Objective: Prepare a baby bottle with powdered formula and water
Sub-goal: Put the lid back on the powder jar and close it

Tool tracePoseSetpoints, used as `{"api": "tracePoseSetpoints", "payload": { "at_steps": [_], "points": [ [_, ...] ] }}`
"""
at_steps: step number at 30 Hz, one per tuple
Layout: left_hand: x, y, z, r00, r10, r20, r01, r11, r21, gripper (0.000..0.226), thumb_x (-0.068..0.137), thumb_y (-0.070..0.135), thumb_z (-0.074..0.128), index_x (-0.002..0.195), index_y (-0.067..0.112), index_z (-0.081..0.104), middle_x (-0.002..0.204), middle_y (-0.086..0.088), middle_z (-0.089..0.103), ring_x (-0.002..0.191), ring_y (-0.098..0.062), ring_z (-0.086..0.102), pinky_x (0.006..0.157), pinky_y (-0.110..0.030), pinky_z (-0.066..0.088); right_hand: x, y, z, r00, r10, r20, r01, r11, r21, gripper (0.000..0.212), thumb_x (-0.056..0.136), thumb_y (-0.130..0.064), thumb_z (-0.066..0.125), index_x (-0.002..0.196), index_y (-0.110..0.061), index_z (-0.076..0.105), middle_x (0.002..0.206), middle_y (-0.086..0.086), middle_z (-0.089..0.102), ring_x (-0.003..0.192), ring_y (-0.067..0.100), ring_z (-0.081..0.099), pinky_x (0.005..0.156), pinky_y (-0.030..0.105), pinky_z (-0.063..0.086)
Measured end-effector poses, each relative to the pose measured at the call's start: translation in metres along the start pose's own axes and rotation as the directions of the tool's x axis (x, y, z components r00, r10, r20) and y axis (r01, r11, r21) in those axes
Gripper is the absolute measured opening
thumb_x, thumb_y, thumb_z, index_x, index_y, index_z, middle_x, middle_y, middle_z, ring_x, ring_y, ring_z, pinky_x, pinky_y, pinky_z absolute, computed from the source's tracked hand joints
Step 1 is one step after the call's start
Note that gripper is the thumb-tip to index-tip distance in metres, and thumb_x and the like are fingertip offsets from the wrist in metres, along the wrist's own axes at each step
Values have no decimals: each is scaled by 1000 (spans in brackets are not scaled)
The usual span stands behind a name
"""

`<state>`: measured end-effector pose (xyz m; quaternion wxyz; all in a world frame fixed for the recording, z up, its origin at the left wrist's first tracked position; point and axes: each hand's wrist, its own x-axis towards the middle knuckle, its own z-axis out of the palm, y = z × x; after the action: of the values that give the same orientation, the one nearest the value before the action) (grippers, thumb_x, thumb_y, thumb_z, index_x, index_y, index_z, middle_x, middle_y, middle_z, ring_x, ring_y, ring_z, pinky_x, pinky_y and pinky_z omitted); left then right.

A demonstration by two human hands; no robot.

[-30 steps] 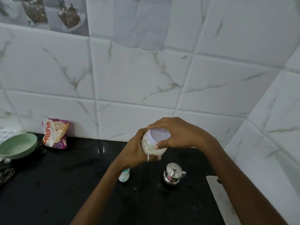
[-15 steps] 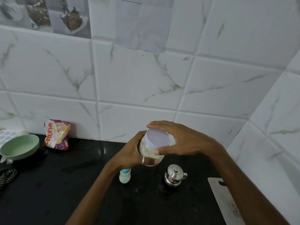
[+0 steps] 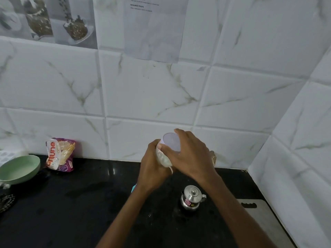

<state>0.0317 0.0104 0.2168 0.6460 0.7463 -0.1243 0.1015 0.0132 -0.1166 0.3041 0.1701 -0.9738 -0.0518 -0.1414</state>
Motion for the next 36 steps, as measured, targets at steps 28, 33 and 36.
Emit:
{"api": "tracePoseSetpoints", "payload": {
  "at_steps": [28,33,36],
  "points": [
    [12,24,-15,975,-69,212,86,994,-74,79,67,28,96,133,32,53,120,14,70,108,1,69,81,-23,60,0,23,0,999,33,-24,-9,743,670,107,61,-74,75,151,-33,33,148,-12,47,136,6,45,112,28,41],
    [24,37,-32,908,-8,419,94,979,-183,80,67,31,89,139,19,57,130,-6,71,121,-27,68,98,-43,59,13,44,-24,967,-223,120,40,602,797,89,74,-50,77,151,-30,37,151,-11,51,140,3,46,116,37,43],
    [29,43,-34,873,14,487,102,972,-212,80,68,27,84,141,14,55,131,-8,70,122,-28,68,93,-35,58,14,47,-27,949,-274,157,26,562,827,85,75,-40,79,150,-27,42,146,-3,56,133,13,56,110,38,49]
  ]
}}
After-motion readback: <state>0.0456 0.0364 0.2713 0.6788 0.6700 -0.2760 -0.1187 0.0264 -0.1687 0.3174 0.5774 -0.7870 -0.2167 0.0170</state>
